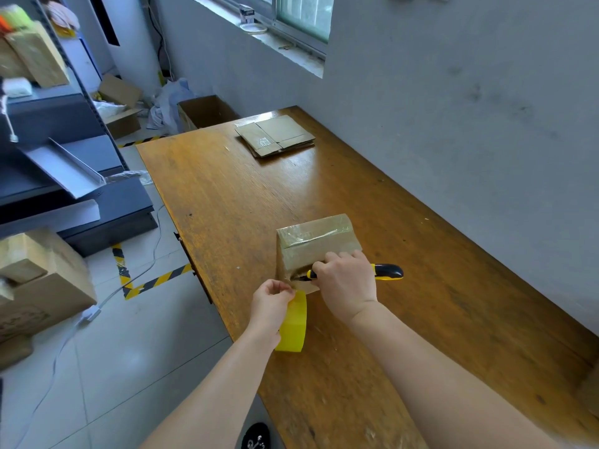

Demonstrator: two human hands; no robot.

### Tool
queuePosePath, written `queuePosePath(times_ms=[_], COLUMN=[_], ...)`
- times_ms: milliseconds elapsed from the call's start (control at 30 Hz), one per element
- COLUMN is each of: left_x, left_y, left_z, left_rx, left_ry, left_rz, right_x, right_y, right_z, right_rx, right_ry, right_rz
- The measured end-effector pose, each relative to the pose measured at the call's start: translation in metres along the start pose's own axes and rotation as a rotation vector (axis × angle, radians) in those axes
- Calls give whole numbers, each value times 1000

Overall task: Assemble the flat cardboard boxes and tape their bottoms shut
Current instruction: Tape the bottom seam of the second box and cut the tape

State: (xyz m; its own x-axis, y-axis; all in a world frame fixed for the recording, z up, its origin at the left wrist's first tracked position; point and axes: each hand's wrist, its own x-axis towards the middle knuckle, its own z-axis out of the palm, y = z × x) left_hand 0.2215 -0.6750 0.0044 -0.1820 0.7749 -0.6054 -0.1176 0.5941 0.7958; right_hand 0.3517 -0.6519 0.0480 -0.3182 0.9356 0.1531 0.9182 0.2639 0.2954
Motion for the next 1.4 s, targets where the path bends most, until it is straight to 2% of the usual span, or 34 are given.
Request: queuePosePath(times_ms=[67, 133, 267, 367, 433, 500, 533, 633, 667, 700, 867, 1033, 1300, 1400], left_x=[1, 2, 3, 3, 4, 4, 5, 6, 7, 8, 9, 11, 10, 11], left_y=[0, -1, -1, -1, -1, -2, -2, -1, -1, 0, 2, 2, 2, 5], left_z=[0, -1, -6, -8, -8, -8, -8, -9, -10, -10, -13, -18, -26, -30], left_rx=[33, 71, 112, 137, 145, 150, 155, 156, 153, 153, 164, 227, 213, 200], left_ry=[-5, -13, -7, -4, -9, -15, -14, -9, -12, -19, -45, -72, -74, -71], left_rz=[12, 30, 75, 99, 107, 110, 110, 101, 95, 87, 81, 60, 11, 24], right_x=[0, -9, -41, -68, -82, -84, -80, -48, -33, -19, 15, 20, 26, 27], right_y=[-5, -6, 1, 5, 6, 6, 5, 0, -3, -6, -13, -20, -14, -23], right_z=[-5, 3, 31, 55, 65, 69, 67, 47, 37, 30, 34, 47, 42, 37], right_rx=[-80, -57, 161, 355, 392, 323, 319, 438, 463, 469, 342, 364, 348, 402], right_ry=[-75, -242, -487, -644, -675, -549, -397, 210, 321, 357, 199, 257, 199, 209], right_rz=[-71, -78, 143, 222, 246, 231, 230, 208, 181, 144, -1, 69, 56, 124])
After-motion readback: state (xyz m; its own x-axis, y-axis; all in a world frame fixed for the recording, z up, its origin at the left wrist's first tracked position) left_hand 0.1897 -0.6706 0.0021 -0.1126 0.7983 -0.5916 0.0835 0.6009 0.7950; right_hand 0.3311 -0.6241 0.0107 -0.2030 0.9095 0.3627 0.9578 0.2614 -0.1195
